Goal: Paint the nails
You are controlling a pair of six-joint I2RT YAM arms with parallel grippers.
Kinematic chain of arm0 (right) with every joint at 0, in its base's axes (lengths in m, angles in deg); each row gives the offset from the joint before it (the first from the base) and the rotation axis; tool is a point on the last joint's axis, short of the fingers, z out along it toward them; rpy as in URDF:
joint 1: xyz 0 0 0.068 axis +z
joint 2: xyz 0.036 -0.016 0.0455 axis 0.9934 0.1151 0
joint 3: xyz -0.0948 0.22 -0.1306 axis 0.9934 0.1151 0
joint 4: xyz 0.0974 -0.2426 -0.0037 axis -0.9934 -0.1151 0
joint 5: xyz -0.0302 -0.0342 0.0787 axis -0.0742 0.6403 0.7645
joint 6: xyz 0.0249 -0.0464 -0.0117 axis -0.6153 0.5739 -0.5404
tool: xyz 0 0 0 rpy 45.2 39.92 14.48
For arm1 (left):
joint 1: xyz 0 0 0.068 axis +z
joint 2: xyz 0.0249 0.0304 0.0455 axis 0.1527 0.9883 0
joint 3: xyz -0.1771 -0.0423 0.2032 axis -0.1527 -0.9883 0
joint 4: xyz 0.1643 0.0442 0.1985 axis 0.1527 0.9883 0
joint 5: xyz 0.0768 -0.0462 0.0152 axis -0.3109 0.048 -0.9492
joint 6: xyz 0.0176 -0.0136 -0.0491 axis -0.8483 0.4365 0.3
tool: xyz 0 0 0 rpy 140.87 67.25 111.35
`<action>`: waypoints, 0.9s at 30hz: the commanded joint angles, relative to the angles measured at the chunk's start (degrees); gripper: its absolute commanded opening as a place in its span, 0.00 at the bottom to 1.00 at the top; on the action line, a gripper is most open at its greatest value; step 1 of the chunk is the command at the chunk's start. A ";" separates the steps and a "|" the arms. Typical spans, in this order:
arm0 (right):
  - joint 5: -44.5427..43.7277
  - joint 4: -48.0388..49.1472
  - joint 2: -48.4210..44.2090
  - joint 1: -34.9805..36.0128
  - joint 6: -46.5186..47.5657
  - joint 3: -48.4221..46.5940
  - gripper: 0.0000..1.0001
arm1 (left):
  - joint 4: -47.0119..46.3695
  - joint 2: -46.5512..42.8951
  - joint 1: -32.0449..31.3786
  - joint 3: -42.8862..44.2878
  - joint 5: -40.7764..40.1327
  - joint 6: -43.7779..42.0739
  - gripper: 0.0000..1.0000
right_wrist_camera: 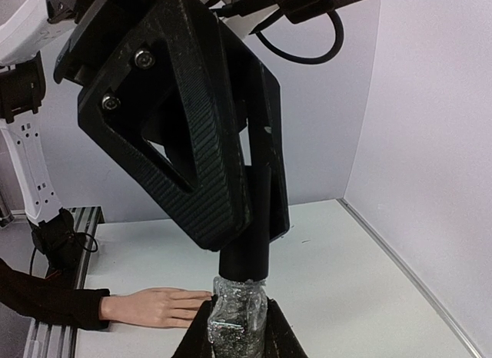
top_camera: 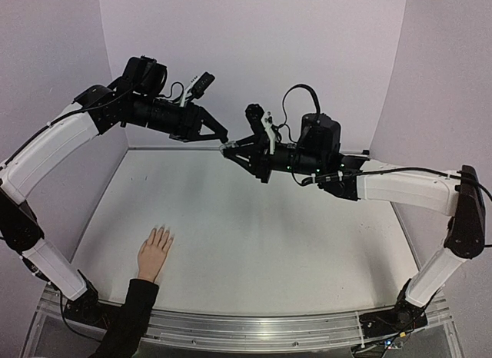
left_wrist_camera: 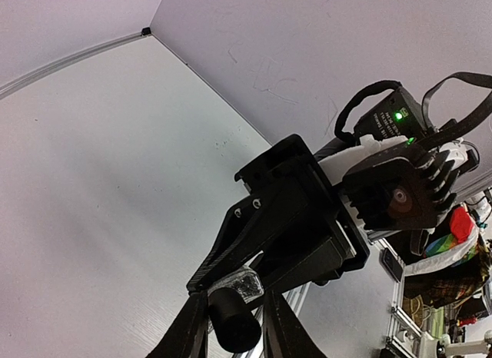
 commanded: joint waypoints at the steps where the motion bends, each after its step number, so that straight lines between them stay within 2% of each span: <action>1: -0.34 1.77 0.58 -0.21 -0.62 -2.90 0.00 | -1.69 0.18 0.09 1.76 1.01 -0.79 0.23; 6: -1.91 1.85 0.59 -0.20 -0.75 -2.68 0.00 | -1.67 0.20 0.03 1.87 0.47 -0.71 0.05; 9: -2.82 1.80 0.81 -0.21 -0.86 -2.47 0.00 | -1.20 0.30 0.06 2.50 -1.03 -0.56 0.00; 15: -2.84 1.86 1.02 -0.18 -0.73 -1.26 0.00 | -1.17 -0.47 0.10 3.37 -4.98 0.18 0.00; 27: -2.39 2.82 0.50 -0.17 -0.51 -0.35 0.00 | -1.98 -1.44 0.04 3.03 -5.99 1.10 0.00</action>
